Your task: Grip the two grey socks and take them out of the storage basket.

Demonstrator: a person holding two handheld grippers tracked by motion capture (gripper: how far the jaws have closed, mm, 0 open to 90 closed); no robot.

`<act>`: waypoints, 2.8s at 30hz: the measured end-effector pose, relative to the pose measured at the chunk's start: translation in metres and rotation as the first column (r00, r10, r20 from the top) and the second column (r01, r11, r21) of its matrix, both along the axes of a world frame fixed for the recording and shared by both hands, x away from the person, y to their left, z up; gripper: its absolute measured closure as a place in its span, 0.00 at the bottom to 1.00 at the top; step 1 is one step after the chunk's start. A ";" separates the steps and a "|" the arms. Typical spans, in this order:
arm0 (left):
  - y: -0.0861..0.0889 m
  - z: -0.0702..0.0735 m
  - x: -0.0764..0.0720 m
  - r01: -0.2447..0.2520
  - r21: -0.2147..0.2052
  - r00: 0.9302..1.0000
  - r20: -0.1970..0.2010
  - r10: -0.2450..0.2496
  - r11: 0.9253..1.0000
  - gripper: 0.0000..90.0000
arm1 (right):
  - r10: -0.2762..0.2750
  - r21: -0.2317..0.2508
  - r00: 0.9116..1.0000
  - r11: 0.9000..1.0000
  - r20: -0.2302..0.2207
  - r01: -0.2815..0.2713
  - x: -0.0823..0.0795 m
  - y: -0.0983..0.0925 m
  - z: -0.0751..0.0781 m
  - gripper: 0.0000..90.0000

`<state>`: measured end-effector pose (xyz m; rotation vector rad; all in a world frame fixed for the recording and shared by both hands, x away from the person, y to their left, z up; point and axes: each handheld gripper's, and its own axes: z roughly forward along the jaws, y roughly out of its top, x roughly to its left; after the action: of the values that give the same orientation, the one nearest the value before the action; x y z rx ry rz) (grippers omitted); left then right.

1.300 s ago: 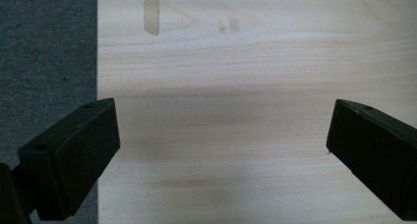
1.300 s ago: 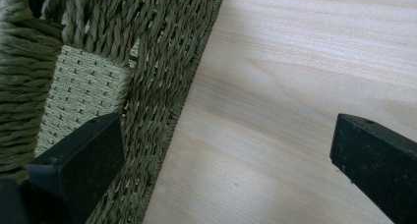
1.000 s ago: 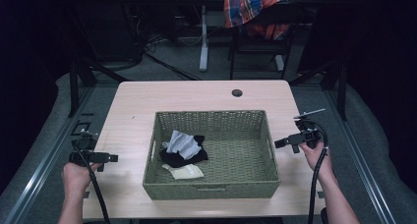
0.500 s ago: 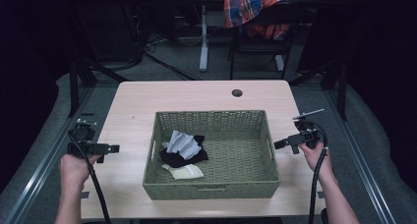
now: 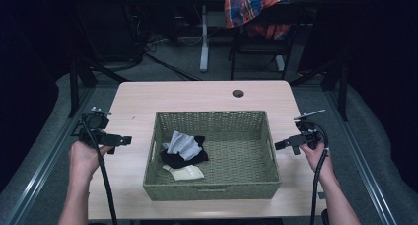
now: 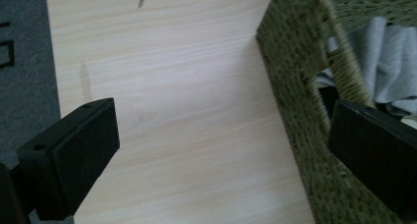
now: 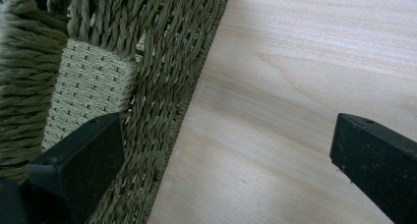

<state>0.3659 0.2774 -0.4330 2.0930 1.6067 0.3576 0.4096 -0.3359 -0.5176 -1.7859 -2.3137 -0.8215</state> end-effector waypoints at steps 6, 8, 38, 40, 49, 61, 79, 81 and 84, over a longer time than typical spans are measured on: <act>-0.026 0.009 0.008 0.054 0.009 0.998 0.011 -0.054 0.998 0.00 | 0.006 0.007 1.000 1.000 -0.004 -0.006 0.000 -0.001 0.000 0.00; -0.031 0.010 0.009 0.072 0.019 0.997 0.010 -0.072 0.997 0.00 | -0.003 0.014 1.000 1.000 -0.001 0.003 0.000 0.000 -0.001 0.00; -0.123 0.003 0.054 0.322 0.030 0.946 -0.030 -0.322 0.946 0.16 | -0.007 0.002 1.000 1.000 -0.007 0.007 0.000 -0.003 -0.001 0.01; -0.125 0.001 0.056 0.330 0.029 0.943 -0.041 -0.329 0.943 0.24 | 0.003 0.002 1.000 1.000 -0.012 -0.003 0.001 -0.003 -0.001 0.01; -0.133 -0.017 0.071 0.328 0.001 0.938 -0.121 -0.326 0.945 0.54 | -0.006 0.001 1.000 1.000 -0.010 0.006 0.001 -0.003 -0.001 0.01; -0.139 -0.033 0.085 0.319 -0.022 0.926 -0.208 -0.316 0.948 0.69 | -0.016 -0.001 1.000 1.000 -0.010 0.015 0.001 -0.003 -0.001 0.02; -0.154 -0.020 0.078 0.403 0.030 0.903 -0.177 -0.392 0.915 0.96 | -0.017 0.006 1.000 1.000 -0.007 0.017 0.001 -0.004 -0.002 0.02; -0.154 -0.018 0.077 0.404 0.034 0.904 -0.172 -0.393 0.914 0.96 | -0.030 0.010 1.000 0.999 -0.002 0.030 0.000 -0.003 -0.002 0.02; -0.155 -0.007 0.075 0.416 0.032 0.900 -0.156 -0.407 0.909 0.96 | -0.014 0.005 1.000 1.000 -0.009 0.014 0.001 -0.003 -0.002 0.02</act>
<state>0.4406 0.1227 -0.4405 2.4860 1.1880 0.1127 0.4104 -0.3393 -0.5192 -1.8019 -2.2941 -0.8195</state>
